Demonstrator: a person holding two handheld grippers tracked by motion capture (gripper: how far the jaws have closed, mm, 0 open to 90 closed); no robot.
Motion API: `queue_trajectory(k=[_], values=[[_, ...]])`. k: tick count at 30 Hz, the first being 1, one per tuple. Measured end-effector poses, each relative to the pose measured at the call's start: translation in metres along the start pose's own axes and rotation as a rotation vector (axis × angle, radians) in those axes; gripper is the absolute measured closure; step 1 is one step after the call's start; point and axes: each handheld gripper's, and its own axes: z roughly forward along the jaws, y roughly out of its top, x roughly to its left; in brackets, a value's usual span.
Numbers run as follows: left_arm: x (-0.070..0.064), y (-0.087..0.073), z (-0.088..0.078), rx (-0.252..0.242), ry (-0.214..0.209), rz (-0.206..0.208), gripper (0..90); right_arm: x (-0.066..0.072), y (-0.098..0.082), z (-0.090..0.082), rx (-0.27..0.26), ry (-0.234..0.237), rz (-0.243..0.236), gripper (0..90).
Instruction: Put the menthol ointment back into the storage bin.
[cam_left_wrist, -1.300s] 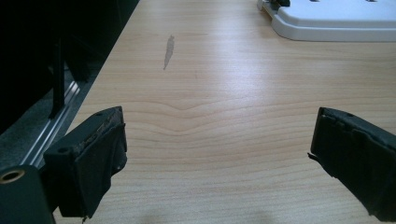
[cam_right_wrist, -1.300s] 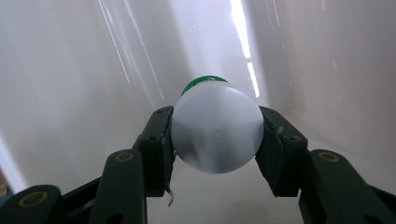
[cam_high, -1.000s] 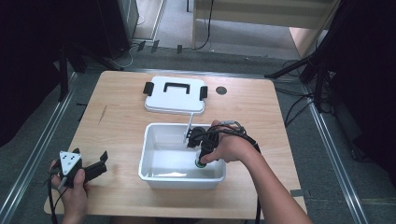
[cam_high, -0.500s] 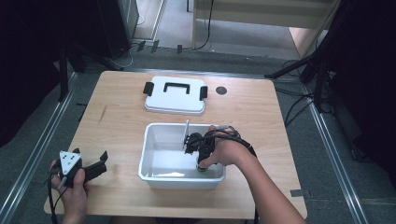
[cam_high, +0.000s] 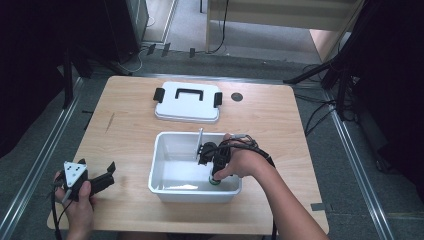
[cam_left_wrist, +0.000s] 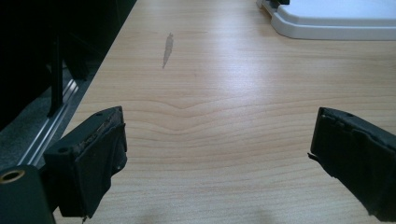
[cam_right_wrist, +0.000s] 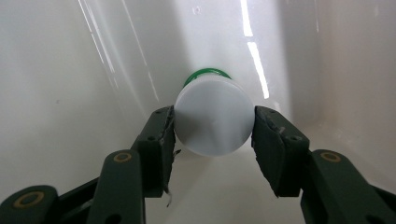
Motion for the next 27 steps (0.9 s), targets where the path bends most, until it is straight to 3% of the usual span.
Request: queue_trajectory(k=[8,15,21,27], values=[[0.000,0.000,0.000,0.001,0.000,0.000,4.6,-0.001,-0.006,-0.021,-0.050,-0.005,0.001,46.1],[0.000,0.000,0.000,-0.001,0.000,0.000,4.6,0.003,-0.011,-0.041,-0.061,-0.004,0.000,36.6],[0.000,0.000,0.000,0.001,-0.002,0.001,4.7,0.005,-0.018,-0.061,-0.115,0.000,-0.001,28.3],[0.000,0.000,0.000,0.002,-0.002,0.001,4.7,0.007,-0.029,-0.078,-0.159,-0.015,0.045,17.0]])
